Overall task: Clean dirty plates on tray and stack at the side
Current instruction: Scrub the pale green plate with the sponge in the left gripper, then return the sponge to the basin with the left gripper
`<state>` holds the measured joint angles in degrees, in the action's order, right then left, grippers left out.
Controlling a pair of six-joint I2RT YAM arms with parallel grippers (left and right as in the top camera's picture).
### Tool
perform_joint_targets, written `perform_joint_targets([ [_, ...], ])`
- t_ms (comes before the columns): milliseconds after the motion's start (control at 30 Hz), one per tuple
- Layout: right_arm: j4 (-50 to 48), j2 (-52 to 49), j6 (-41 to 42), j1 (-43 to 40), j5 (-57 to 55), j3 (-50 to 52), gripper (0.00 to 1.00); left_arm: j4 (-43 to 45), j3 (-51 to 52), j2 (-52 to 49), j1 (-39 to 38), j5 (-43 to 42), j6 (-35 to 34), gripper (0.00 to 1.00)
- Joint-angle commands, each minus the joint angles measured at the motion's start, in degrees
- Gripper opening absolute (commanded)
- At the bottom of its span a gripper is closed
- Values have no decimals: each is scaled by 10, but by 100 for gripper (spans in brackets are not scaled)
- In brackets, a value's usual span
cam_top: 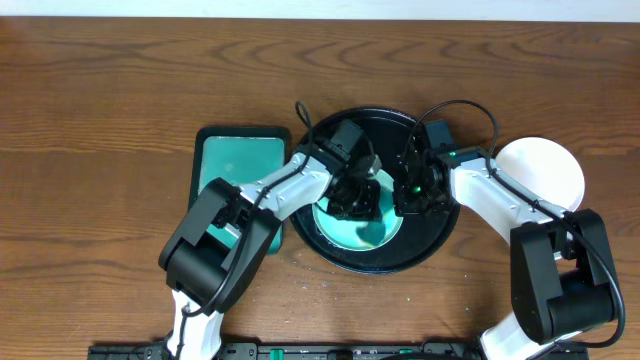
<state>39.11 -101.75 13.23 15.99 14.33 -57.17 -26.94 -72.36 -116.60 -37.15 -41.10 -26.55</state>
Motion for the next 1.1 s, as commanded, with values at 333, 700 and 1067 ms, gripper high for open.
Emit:
perform_joint_targets([
  [333,1,-10,0,2,-14,7,1,-145,-1,30,51,426,-44,7],
  [700,1,-10,0,2,-14,7,1,-157,-1,158,55,432,-46,7],
  [1067,-2,-10,0,2,-14,7,13,-245,7,258,169,487,-30,7],
])
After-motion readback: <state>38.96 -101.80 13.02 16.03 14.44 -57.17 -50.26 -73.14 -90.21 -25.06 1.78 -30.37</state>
